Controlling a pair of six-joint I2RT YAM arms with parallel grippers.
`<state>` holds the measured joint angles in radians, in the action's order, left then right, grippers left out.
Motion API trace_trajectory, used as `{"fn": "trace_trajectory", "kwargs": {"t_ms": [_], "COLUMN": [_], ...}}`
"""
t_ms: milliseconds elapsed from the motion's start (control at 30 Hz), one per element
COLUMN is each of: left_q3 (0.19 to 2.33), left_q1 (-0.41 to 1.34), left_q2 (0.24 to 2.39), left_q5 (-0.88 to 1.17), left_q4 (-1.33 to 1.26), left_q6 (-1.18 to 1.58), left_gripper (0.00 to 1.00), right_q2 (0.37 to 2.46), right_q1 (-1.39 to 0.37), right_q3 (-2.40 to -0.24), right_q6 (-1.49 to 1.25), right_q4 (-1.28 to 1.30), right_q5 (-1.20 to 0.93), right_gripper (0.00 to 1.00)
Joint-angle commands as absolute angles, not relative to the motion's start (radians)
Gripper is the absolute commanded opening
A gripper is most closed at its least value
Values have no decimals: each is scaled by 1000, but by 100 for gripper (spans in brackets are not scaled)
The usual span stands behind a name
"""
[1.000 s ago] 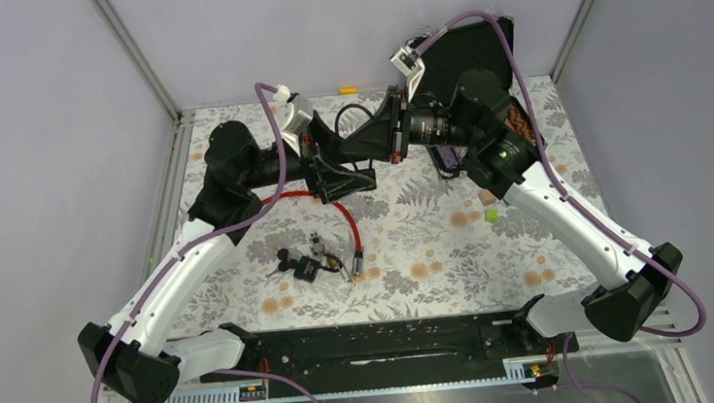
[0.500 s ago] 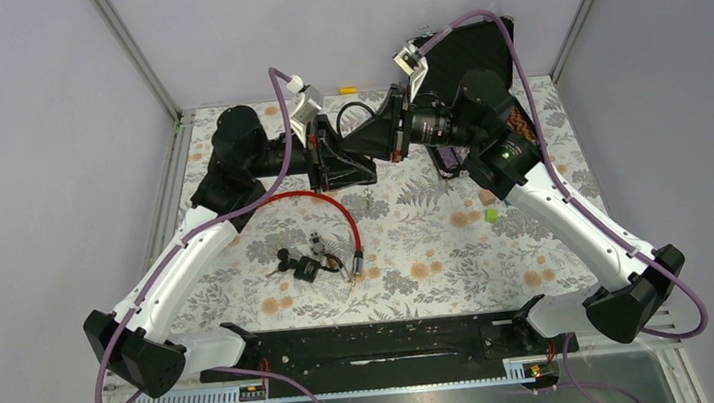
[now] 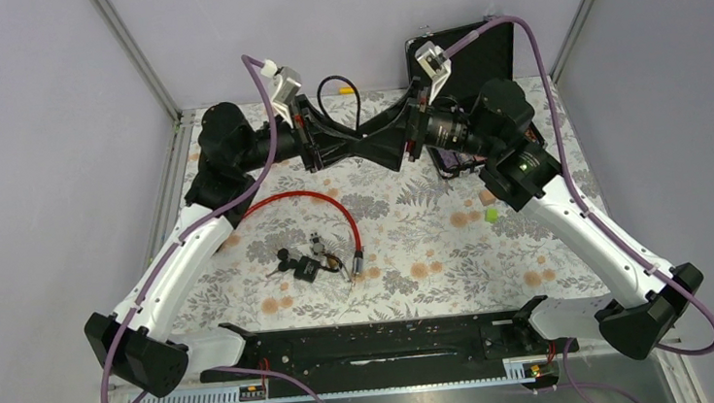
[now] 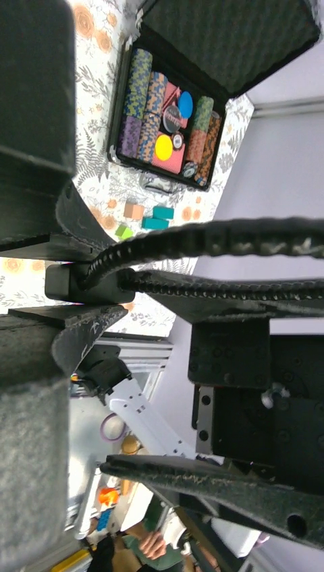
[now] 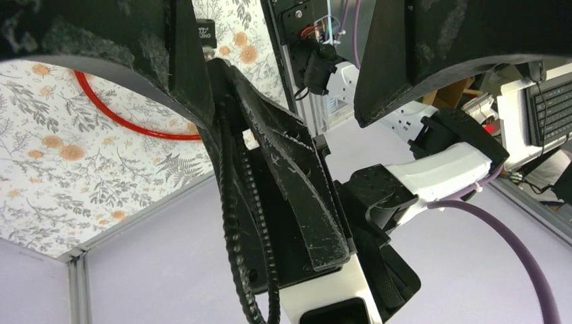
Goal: Lock with the key
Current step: Lock the lock.
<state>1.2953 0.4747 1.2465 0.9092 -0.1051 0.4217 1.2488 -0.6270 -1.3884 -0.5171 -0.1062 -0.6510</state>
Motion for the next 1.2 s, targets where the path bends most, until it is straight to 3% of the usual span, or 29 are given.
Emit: {"fn": "trace_trajectory", "kwargs": {"t_ms": [0,300,500,633,733,1000,1167], "left_q3": [1361,1384,1384,1358,1339,1322,1320], "left_q1": [453,443,443,443,445,448,456], "left_q2": [1215,1188,1195,1194,1197,1198,1196], "left_q5": [799,678,769,831,873,877,874], "left_q4": [-244,-420,-627,-776,-881,-910,-874], "left_q6": [481,644,767,823,864,873,839], "left_gripper": [0,0,0,0,0,0,0], "right_q2": [1206,1226,1267,1298,1318,1380,1384], "right_q1": [-620,-613,-610,-610,-610,-611,-612], "right_q3": [-1363,-1265,-1267,-1254,-1271,-1340,-1351], "right_q6": [-542,-732,-860,-960,-999,-1113,-1124], "right_q4": [-153,-371,-558,-744,-802,-914,-943], "right_q5": [-595,-542,-618,-678,-704,-786,-805], "right_gripper": [82,83,74,82,82,62,67]}}
